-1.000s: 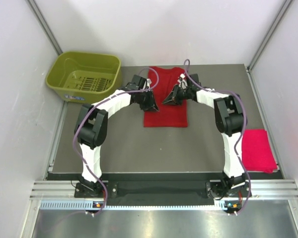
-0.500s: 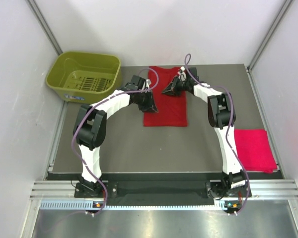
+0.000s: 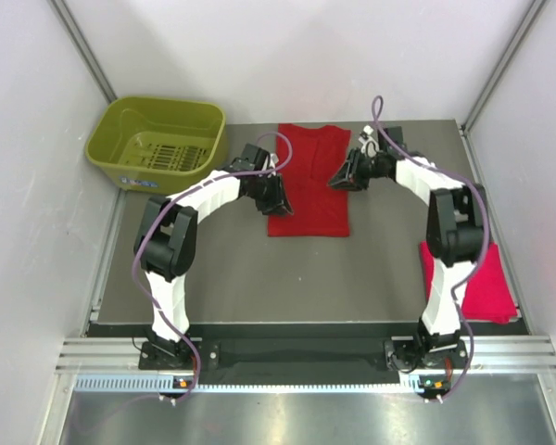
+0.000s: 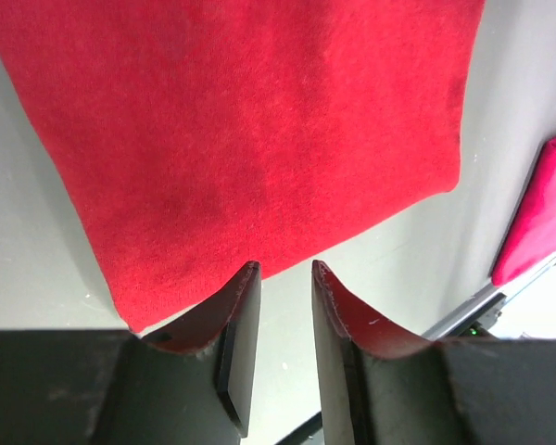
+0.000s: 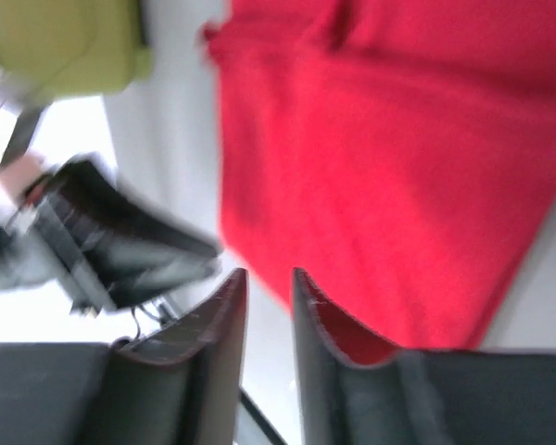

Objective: Fold and stack the t-shirts
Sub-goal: Fold the tshirt

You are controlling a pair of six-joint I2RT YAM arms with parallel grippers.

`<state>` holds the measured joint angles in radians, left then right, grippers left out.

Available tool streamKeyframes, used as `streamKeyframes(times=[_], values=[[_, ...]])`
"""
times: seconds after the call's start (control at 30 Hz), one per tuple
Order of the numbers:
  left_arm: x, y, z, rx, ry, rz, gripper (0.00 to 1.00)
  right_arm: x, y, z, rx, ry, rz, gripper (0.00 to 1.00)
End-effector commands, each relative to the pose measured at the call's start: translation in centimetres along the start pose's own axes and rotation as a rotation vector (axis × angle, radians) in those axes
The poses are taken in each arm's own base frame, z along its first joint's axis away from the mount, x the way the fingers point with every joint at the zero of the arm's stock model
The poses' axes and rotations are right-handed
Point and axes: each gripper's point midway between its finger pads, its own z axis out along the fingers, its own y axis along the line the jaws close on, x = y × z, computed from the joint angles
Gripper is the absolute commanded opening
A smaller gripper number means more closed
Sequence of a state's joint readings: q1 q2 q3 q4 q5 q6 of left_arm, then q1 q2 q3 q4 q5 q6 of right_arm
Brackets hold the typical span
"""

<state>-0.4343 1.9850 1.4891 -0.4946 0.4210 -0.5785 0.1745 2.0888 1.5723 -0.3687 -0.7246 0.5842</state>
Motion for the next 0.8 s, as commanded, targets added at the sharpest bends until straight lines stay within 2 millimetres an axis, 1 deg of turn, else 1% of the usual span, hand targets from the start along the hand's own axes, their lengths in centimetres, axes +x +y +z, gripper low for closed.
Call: streamKeyframes(times=[0.0,0.07,0.1,0.13,0.17,0.2,0.23,0.3,0.33,0.37,0.4,0.43,0.47,0.5,0.53,0.57,0.6,0.63,0.67,0.7,0.73,0.77], values=[[-0.4,-0.8,-0.1,0.05,-0.012,-0.024,0.33,3.9,1.6,-1.0,-0.091,0.032,-0.06,0.24],[-0.6,-0.3,0.5,0.036,-0.013,-0.025,0.33,5.5,0.9,-0.4,-0.114,0.074,-0.03,0.2],[-0.5,0.5,1.3,0.012,-0.007,-0.029,0.33,6.9,0.0,0.0,-0.105,0.105,-0.005,0.19],[-0.7,0.9,1.7,0.002,-0.007,-0.022,0.33,7.4,-0.7,0.4,-0.101,0.119,0.007,0.19],[-0.4,1.7,2.5,-0.016,0.009,-0.025,0.33,7.8,-1.3,0.7,-0.103,0.123,0.01,0.19],[-0.3,2.3,2.9,-0.035,0.015,-0.028,0.33,8.4,-2.1,0.8,-0.09,0.139,0.025,0.18],[0.0,2.7,3.3,-0.046,0.03,-0.026,0.33,8.9,-3.1,1.2,-0.074,0.153,0.036,0.18],[1.0,4.1,4.1,-0.087,0.065,-0.031,0.32,9.7,-5.0,1.1,-0.031,0.173,0.04,0.18],[1.8,5.0,4.4,-0.11,0.088,-0.038,0.32,9.9,-6.0,1.0,0.004,0.173,0.041,0.18],[2.3,5.5,4.4,-0.126,0.097,-0.036,0.32,10.2,-6.8,0.8,0.024,0.178,0.023,0.18],[2.6,5.9,4.3,-0.141,0.104,-0.025,0.31,10.7,-7.7,0.3,0.052,0.189,0.041,0.19],[3.4,6.8,4.1,-0.172,0.116,-0.025,0.32,10.8,-8.5,-0.1,0.087,0.186,0.039,0.19],[3.3,6.6,3.5,-0.179,0.102,-0.011,0.32,10.8,-8.9,-0.5,0.101,0.185,0.022,0.19],[3.4,6.9,3.1,-0.193,0.095,0.002,0.31,10.9,-8.9,-1.4,0.117,0.178,0.02,0.21],[3.9,7.5,2.8,-0.218,0.093,0.003,0.32,10.7,-9.2,-1.9,0.148,0.164,0.009,0.22],[3.6,7.0,1.8,-0.213,0.07,0.015,0.32,10.6,-9.3,-2.4,0.163,0.155,-0.009,0.24],[3.7,6.8,1.4,-0.21,0.062,0.023,0.32,10.3,-8.7,-3.2,0.171,0.137,-0.026,0.25],[4.1,6.9,1.1,-0.218,0.064,0.025,0.32,10.2,-8.7,-3.6,0.189,0.124,-0.032,0.26],[4.0,6.5,0.2,-0.224,0.046,0.035,0.32,10.2,-8.6,-4.1,0.199,0.118,-0.032,0.27],[4.1,6.3,-0.2,-0.228,0.042,0.032,0.32,9.9,-7.8,-4.8,0.2,0.096,-0.048,0.28],[4.5,6.3,-0.5,-0.233,0.04,0.031,0.32,9.9,-7.6,-5.1,0.207,0.088,-0.049,0.29],[4.4,5.5,-1.3,-0.227,0.018,0.041,0.33,9.8,-7.3,-5.5,0.209,0.075,-0.038,0.31]])
